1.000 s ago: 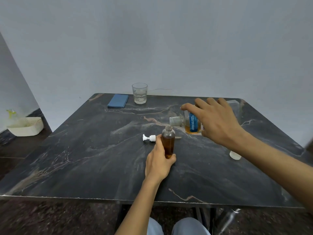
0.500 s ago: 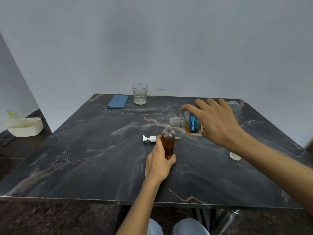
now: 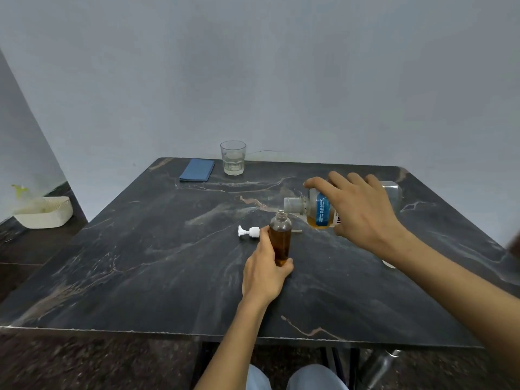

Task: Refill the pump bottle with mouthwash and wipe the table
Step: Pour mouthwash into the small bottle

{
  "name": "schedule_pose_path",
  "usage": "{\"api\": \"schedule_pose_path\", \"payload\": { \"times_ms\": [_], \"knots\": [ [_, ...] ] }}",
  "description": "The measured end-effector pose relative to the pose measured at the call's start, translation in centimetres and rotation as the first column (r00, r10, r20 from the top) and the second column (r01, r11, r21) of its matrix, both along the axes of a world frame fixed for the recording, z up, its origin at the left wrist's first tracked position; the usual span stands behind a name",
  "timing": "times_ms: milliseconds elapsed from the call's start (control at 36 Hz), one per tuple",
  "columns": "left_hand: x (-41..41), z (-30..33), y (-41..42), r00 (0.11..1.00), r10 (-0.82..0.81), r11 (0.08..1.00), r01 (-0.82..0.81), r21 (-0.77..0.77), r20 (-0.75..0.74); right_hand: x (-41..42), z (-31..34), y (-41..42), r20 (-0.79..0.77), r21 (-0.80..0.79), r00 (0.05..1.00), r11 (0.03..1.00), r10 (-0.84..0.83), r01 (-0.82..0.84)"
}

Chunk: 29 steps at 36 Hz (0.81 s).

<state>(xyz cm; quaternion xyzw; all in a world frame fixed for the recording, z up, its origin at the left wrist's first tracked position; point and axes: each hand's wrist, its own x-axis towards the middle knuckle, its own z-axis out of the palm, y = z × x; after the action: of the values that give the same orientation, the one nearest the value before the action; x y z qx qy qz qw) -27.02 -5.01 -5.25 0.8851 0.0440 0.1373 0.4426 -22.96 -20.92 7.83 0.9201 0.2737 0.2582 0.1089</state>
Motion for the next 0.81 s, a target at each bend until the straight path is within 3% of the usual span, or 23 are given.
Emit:
{"api": "schedule_pose_path", "payload": {
  "times_ms": [528, 639, 722, 806],
  "knots": [
    [-0.1, 0.3, 0.0, 0.999, 0.021, 1.000, -0.020, 0.017, -0.037, -0.7, -1.0, -0.2, -0.071, 0.153, 0.997, 0.988, 0.007, 0.004],
    [-0.2, 0.3, -0.1, 0.999, 0.019, 1.000, -0.019, 0.012, -0.041, -0.8, -1.3, -0.5, -0.103, 0.262, 0.994, 0.965, 0.030, -0.002],
    [-0.1, 0.3, 0.0, 0.999, 0.019, 1.000, -0.019, 0.006, -0.041, -0.9, -1.5, -0.6, -0.128, 0.476, 0.988, 0.880, 0.080, -0.010],
    [-0.2, 0.3, 0.0, 0.999, 0.021, 1.000, -0.021, 0.005, -0.035, -0.7, -2.2, -1.0, -0.164, 0.781, 0.965, 0.625, 0.207, -0.002]
  ]
}}
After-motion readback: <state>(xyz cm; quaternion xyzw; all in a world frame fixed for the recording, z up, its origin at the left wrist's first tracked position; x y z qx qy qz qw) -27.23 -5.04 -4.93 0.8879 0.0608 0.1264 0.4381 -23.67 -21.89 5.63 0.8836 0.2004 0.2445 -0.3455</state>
